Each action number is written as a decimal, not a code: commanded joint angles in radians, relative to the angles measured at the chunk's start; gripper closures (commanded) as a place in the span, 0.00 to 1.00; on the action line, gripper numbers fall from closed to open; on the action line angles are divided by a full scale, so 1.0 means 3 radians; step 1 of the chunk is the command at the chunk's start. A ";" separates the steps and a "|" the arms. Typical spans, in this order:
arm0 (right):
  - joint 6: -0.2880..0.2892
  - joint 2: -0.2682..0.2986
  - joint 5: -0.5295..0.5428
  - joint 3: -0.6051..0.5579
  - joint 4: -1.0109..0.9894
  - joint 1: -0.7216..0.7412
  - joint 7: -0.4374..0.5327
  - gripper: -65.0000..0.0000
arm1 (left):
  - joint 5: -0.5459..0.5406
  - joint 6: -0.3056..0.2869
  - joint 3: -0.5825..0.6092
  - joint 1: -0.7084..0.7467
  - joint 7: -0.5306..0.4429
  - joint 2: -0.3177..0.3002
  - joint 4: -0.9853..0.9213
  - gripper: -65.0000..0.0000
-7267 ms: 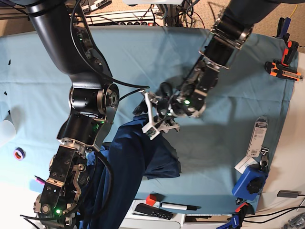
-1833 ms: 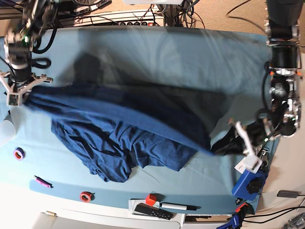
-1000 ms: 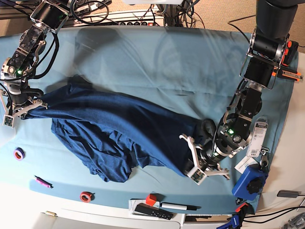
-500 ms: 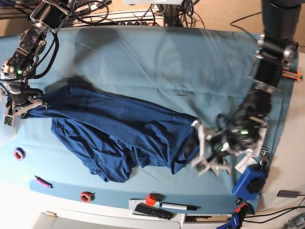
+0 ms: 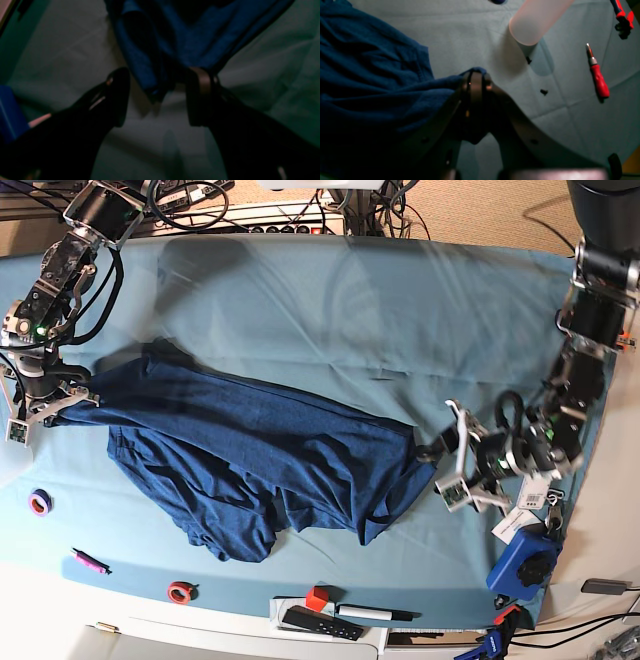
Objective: Layout the t-shirt on the table in an organized manner, then fold the t-shirt properly
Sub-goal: 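Release the shirt with the left gripper and move it over the shirt, then grasp the shirt fabric with the left gripper near its middle, then lift the shirt with both grippers and swing it toward the table edge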
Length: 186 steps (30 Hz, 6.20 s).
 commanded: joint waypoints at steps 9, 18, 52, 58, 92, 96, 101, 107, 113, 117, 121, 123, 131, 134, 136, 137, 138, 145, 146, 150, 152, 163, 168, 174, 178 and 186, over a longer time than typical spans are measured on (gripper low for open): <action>-0.0025 0.0057 0.0009 0.0020 0.0057 0.0047 0.0052 1.00 | 0.0317 0.0304 -0.0029 -0.0034 -0.0445 0.0357 -0.0526 0.49; -0.0024 0.0057 0.0008 0.0020 0.0057 0.0046 0.0050 1.00 | 0.0425 0.0563 -0.0029 -0.0137 -0.0561 0.0436 -0.0778 1.00; -0.0015 0.0057 0.0006 0.0020 0.0057 0.0020 -0.0036 1.00 | 0.0094 0.0983 -0.0029 -0.0849 -0.0005 -0.0301 -0.0779 0.37; -0.0014 0.0057 0.0006 0.0020 0.0057 0.0022 -0.0060 1.00 | -0.0459 0.0477 -0.0029 -0.0851 0.0324 -0.0300 -0.0779 0.39; 0.0064 0.0057 0.0009 0.0020 0.0057 0.0004 -0.0099 1.00 | -0.0284 -0.0120 -0.0029 0.0011 0.0177 -0.0022 -0.0111 0.49; 0.0064 0.0057 0.0009 0.0020 0.0057 0.0004 -0.0099 1.00 | -0.0093 -0.0120 -0.0029 0.0058 0.0144 0.0148 -0.0108 0.50; 0.0064 0.0057 0.0009 0.0019 0.0057 0.0003 -0.0098 1.00 | 0.0032 -0.0120 -0.0029 0.0102 0.0118 0.0331 -0.0111 0.53; 0.0064 0.0057 0.0008 0.0020 0.0057 0.0003 -0.0100 1.00 | 0.0179 -0.0120 -0.0028 0.0107 0.0095 0.0373 -0.0128 0.53; 0.0064 0.0057 0.0009 0.0020 0.0057 0.0003 -0.0102 1.00 | 0.0239 -0.0089 -0.0028 0.0206 -0.0034 0.0373 -0.0254 0.53; 0.0064 0.0057 0.0009 0.0020 0.0057 0.0003 -0.0100 1.00 | 0.0351 -0.0041 -0.0028 0.0280 -0.0092 0.0374 -0.0276 0.53; 0.0064 0.0057 0.0009 0.0020 0.0057 0.0003 -0.0103 1.00 | 0.0399 0.0135 -0.0028 0.0295 -0.0142 0.0374 -0.0277 0.53; 0.0064 0.0057 0.0009 0.0020 0.0057 0.0004 -0.0102 1.00 | 0.0463 0.0225 -0.0028 0.0295 -0.0210 0.0374 -0.0277 0.53; 0.0064 0.0057 0.0010 0.0019 0.0057 0.0003 -0.0116 1.00 | 0.0596 0.0342 -0.0028 0.0295 -0.0280 0.0375 -0.0277 0.53; 0.0064 0.0057 0.0010 0.0020 0.0057 0.0003 -0.0116 1.00 | 0.0594 0.0341 -0.0028 0.0296 -0.0278 0.0375 -0.0277 0.58; 0.0064 0.0057 0.0009 0.0020 0.0057 0.0003 -0.0116 1.00 | 0.0591 0.0341 -0.0028 0.0296 -0.0278 0.0384 -0.0277 0.61; 0.0064 0.0057 0.0010 0.0019 0.0057 0.0003 -0.0116 1.00 | 0.0591 0.0342 -0.0028 0.0296 -0.0280 0.0387 -0.0277 0.61; 0.0064 0.0057 0.0009 0.0020 0.0057 0.0004 -0.0116 1.00 | 0.0590 0.0342 -0.0028 0.0296 -0.0278 0.0403 -0.0277 0.61; 0.0064 0.0057 0.0009 0.0020 0.0057 0.0003 -0.0116 1.00 | 0.0571 0.0340 -0.0028 0.0295 -0.0280 0.0537 -0.0277 0.61; 0.0064 0.0057 0.0009 0.0020 0.0057 0.0004 -0.0116 1.00 | 0.0571 0.0347 -0.0028 0.0295 -0.0281 0.0549 -0.0277 0.61; 0.0064 0.0057 0.0009 0.0019 0.0057 0.0003 -0.0117 1.00 | 0.0572 0.0448 -0.0028 0.0295 -0.0289 0.0558 -0.0277 0.80; 0.0064 0.0057 0.0009 0.0020 0.0057 0.0004 -0.0116 1.00 | 0.0585 0.0567 -0.0028 0.0295 -0.0287 0.0557 -0.0277 0.99; 0.0065 0.0116 0.0256 0.0019 0.0057 0.0085 0.0024 1.00 | 0.0200 0.0837 -0.0031 0.0114 -0.0164 0.0456 -0.0233 1.00; 0.0064 0.0118 0.0462 0.0019 0.0057 0.0289 0.0024 1.00 | -0.0108 0.0835 -0.0032 -0.0196 0.0017 0.0294 -0.0156 1.00; 0.0061 0.0103 0.0570 0.0019 0.0043 0.0512 0.0066 1.00 | -0.0132 0.0852 -0.0032 -0.0544 0.0011 0.0207 -0.0158 1.00; 0.0060 0.0103 0.0572 0.0019 -0.0186 0.0746 0.0112 1.00 | -0.0128 0.0908 -0.0032 -0.0767 -0.0003 0.0226 -0.0161 1.00; 0.0066 0.0103 0.0802 0.0017 -0.1282 0.1612 0.0163 1.00 | -0.0005 0.1086 -0.0032 -0.1169 -0.0145 0.0267 -0.0388 1.00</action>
